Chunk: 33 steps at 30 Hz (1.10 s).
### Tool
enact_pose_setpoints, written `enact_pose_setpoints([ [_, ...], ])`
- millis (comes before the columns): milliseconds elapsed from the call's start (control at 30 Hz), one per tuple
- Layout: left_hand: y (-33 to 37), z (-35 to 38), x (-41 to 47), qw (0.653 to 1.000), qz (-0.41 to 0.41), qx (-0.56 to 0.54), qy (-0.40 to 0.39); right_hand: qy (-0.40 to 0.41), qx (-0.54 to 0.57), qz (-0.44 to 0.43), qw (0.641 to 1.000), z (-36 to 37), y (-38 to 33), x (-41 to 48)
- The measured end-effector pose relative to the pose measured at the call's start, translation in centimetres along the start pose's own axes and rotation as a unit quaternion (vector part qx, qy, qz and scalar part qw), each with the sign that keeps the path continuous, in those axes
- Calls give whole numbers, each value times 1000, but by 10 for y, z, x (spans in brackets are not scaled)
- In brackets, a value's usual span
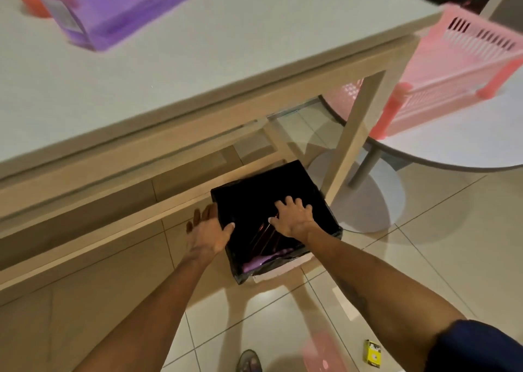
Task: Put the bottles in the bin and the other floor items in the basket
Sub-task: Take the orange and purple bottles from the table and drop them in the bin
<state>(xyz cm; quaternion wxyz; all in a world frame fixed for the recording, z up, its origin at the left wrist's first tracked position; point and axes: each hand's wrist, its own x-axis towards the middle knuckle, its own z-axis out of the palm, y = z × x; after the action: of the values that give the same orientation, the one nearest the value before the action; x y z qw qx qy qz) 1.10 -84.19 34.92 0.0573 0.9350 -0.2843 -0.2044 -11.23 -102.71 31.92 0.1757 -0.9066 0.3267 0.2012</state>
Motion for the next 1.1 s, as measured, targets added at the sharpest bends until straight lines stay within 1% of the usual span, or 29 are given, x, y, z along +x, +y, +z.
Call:
enact_pose_setpoints([
  [67, 13, -20, -15, 1000, -4, -14, -12, -3, 0, -5, 1000, -23, 0, -20],
  [267, 45, -84, -56, 991, 4, -71, -113, -24, -23, -10, 999, -108, 0, -75],
  [367, 59, -119, -75, 988, 25, -61, -137, -46, -31, -11, 998, -155, 3, -99],
  [433, 70, -144, -89, 989, 36, -48, -137, -42, -44, -15, 998, -186, 6, -113],
  [533, 85, -184, -109, 987, 61, -31, -149, -33, -104, -18, 994, -232, 7, -135],
  [600, 96, -213, -124, 982, 94, -13, -162, -43, -138, -14, 989, -264, 7, -150],
  [667, 105, -245, -140, 980, 134, -4, -145, -60, -144, -3, 988, -298, 7, -165],
  [733, 111, -277, -154, 980, 162, -27, -108, -66, -149, 6, 987, -332, 5, -180],
  [867, 111, -339, -171, 978, 191, -66, -49, -3, -139, 27, 990, -386, -12, -203],
  [967, 100, -376, -179, 979, 191, -73, 20, 26, -127, 17, 991, -415, -37, -216],
  [1100, 79, -419, -183, 979, 157, -91, 92, 58, -115, -3, 992, -441, -76, -224],
])
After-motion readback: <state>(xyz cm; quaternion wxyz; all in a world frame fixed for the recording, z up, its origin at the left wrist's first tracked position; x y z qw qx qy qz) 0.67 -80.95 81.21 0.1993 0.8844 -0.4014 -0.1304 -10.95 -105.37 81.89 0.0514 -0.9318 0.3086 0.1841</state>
